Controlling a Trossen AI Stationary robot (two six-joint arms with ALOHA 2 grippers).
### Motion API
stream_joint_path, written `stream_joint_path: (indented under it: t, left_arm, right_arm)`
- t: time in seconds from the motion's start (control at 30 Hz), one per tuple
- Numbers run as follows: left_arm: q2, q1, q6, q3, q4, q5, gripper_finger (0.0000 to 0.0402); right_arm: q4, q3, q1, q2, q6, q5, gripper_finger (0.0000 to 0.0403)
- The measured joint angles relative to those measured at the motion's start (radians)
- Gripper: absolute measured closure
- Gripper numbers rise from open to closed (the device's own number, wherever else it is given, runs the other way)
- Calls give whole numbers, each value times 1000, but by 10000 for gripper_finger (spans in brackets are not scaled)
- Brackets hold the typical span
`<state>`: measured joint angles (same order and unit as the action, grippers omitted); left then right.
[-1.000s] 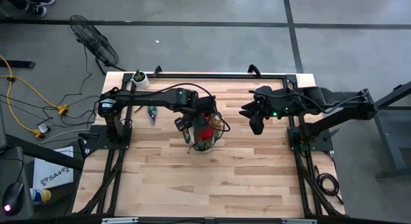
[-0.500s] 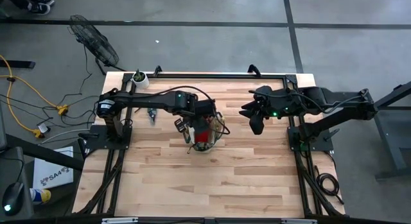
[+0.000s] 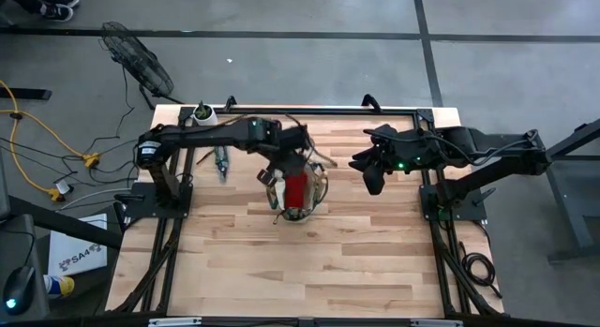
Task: Pick & Place Garden tools in Gardening bag
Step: Adjust the gardening bag
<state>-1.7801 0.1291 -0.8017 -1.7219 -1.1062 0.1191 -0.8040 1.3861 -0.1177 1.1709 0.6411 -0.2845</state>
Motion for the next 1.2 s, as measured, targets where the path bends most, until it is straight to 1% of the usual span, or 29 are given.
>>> stream_joint_path:
  t: [0.03, 0.1, 0.2, 0.27, 0.33, 0.43, 0.5, 0.57, 0.63, 0.83, 1.0, 1.1, 1.2]
  left_arm:
    - [1, 15, 52, 0, 8, -9, 400]
    - [1, 46, 136, 0, 10, -61, 400]
    - [1, 82, 232, 0, 1, -157, 401]
    - [1, 94, 281, 0, -6, -193, 401]
    - [1, 94, 294, 0, -18, -194, 401]
    - [1, 93, 295, 0, -17, -145, 401]
    - [1, 98, 295, 0, -5, -134, 401]
    - [4, 115, 304, 0, 6, -142, 401]
    - [10, 137, 313, 0, 11, -179, 401]
    - [18, 198, 337, 0, 12, -279, 401]
    - [53, 233, 362, 1, 1, -359, 401]
    - [93, 260, 377, 1, -4, -379, 401]
    - [127, 285, 398, 0, 3, -385, 401]
  right_arm:
    - [0, 0, 0, 0, 18, 0, 292]
    - [0, 0, -2, 0, 46, 1, 292]
    - [0, 0, -14, 0, 70, -4, 292]
    - [0, 0, -24, 0, 73, -5, 292]
    - [-1, 0, -36, 0, 89, -19, 292]
    - [-1, 0, -55, 0, 117, -52, 292]
    - [-1, 0, -70, 0, 130, -73, 292]
    - [0, 0, -84, 9, 152, -95, 292]
    - [7, 0, -101, 21, 159, -102, 292]
    - [55, 0, -146, 108, 72, -54, 292]
    - [62, 0, -151, 175, 43, -31, 292]
    - [97, 0, -145, 208, -14, 34, 292]
    - [154, 0, -117, 240, -68, 136, 292]
